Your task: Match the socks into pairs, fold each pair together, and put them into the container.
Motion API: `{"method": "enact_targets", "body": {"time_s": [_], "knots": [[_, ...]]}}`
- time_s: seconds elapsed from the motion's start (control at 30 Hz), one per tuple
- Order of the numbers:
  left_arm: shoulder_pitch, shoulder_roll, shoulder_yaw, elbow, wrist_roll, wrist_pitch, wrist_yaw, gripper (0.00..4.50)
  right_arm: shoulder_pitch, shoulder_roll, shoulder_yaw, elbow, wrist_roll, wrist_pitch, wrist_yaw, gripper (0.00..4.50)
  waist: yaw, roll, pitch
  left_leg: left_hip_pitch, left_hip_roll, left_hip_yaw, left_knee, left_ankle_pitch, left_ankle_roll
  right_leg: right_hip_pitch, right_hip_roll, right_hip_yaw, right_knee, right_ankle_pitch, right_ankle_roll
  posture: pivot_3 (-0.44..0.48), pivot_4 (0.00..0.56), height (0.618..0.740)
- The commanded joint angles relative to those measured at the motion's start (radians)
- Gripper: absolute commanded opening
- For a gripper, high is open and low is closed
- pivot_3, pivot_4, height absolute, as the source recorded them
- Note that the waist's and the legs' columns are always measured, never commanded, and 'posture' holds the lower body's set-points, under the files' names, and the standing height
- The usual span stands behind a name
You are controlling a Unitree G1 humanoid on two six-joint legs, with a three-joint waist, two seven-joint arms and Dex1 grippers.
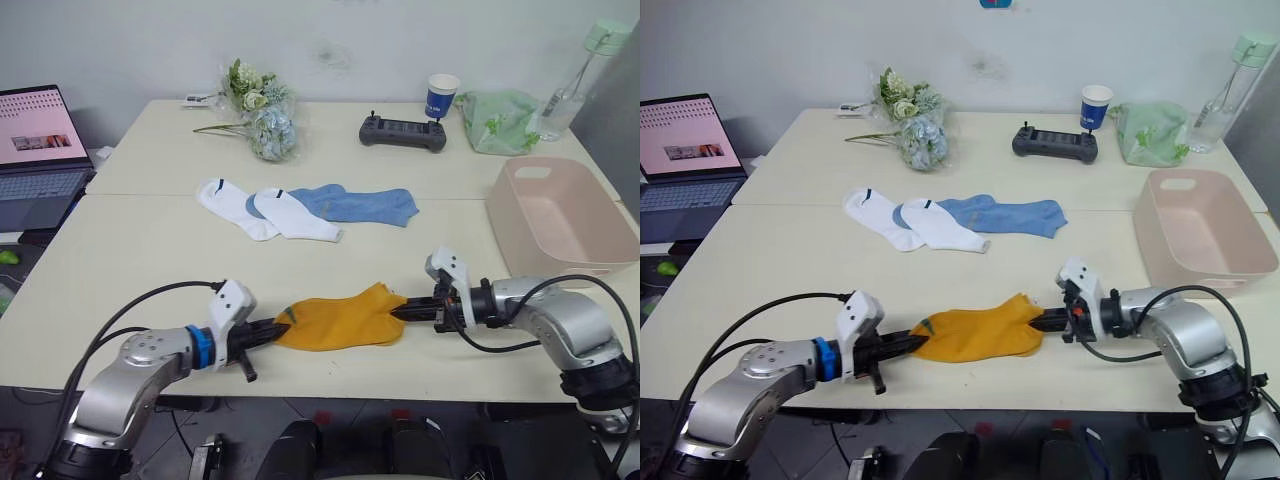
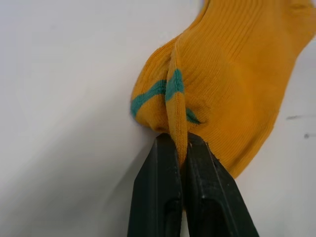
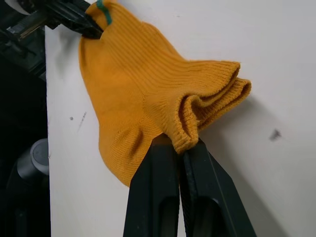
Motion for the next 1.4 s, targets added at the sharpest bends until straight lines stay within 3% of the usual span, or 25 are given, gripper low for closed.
{"method": "enact_targets", "body": {"time_s": [0.03,0.17,0.5,0.77,0.87,1.03,1.17,1.27,1.4], "knots": [[-0.036,-0.039,-0.036,-0.055,-0.011,0.048,0.056,0.02,-0.004,-0.032,-0.040,0.002,0.017,-0.021,0.022,0.00,-0.001,0.000,0.000,0.000,0.000,0.000,0.000,0.000,0.000,0.000,0.000,0.000,0.000,0.000,0.000,0.000,0.150,0.740],[-0.063,-0.065,-0.071,-0.043,0.008,0.071,0.092,0.02,0.007,-0.065,-0.025,0.039,-0.014,-0.061,0.032,0.00,-0.003,0.000,0.000,0.000,0.000,0.001,0.000,0.000,0.000,0.000,0.001,0.000,0.000,0.000,0.000,0.000,0.150,0.740],[-0.063,-0.006,-0.057,-0.001,0.032,0.080,0.088,0.02,0.032,-0.085,-0.032,0.088,-0.028,-0.123,0.046,0.00,-0.003,0.000,0.000,0.000,0.000,0.001,0.000,0.000,0.000,0.000,0.001,0.000,0.000,0.000,0.000,0.000,0.150,0.740],[-0.076,-0.011,-0.059,0.012,0.032,0.059,0.085,0.02,0.054,-0.100,-0.025,0.082,-0.034,-0.169,0.075,0.00,-0.002,0.000,0.000,0.000,0.000,0.001,0.000,0.000,0.000,0.000,0.001,0.000,0.000,0.000,0.000,0.000,0.150,0.740],[-0.072,-0.019,-0.039,0.010,0.020,0.042,0.086,0.75,0.056,-0.107,-0.044,0.077,-0.033,-0.192,0.077,0.82,-0.002,0.000,0.000,0.000,0.000,0.001,0.000,0.000,0.000,0.000,0.001,0.000,0.000,0.000,0.000,0.000,0.150,0.740],[-0.060,0.004,0.039,0.000,0.021,-0.005,0.091,2.27,0.053,-0.134,-0.096,0.088,-0.056,-0.265,0.062,2.56,-0.002,0.000,0.000,0.000,0.000,0.001,0.000,0.000,0.000,0.000,0.001,0.000,0.000,0.000,0.000,0.000,0.150,0.740],[-0.066,0.043,0.117,-0.039,-0.013,-0.028,0.053,2.27,0.013,-0.121,-0.153,0.068,-0.034,-0.288,0.057,2.56,-0.003,0.000,0.000,0.000,0.001,0.001,0.000,0.000,0.000,0.000,0.001,0.000,0.000,0.000,0.000,0.000,0.150,0.740],[-0.100,0.049,0.110,-0.070,-0.019,-0.063,0.031,2.27,-0.014,-0.070,-0.119,0.022,-0.066,-0.358,0.036,2.56,-0.002,0.000,0.000,0.000,0.000,0.001,0.000,0.000,0.000,0.000,0.001,0.000,0.000,0.000,0.000,0.000,0.150,0.740],[-0.167,0.024,0.029,-0.100,-0.006,-0.071,0.023,1.35,-0.020,0.046,-0.072,-0.032,-0.089,-0.384,-0.044,1.58,-0.001,0.000,0.000,0.000,0.001,0.001,0.000,0.000,0.000,0.000,0.001,0.000,0.000,0.000,0.000,0.000,0.150,0.740]]}}
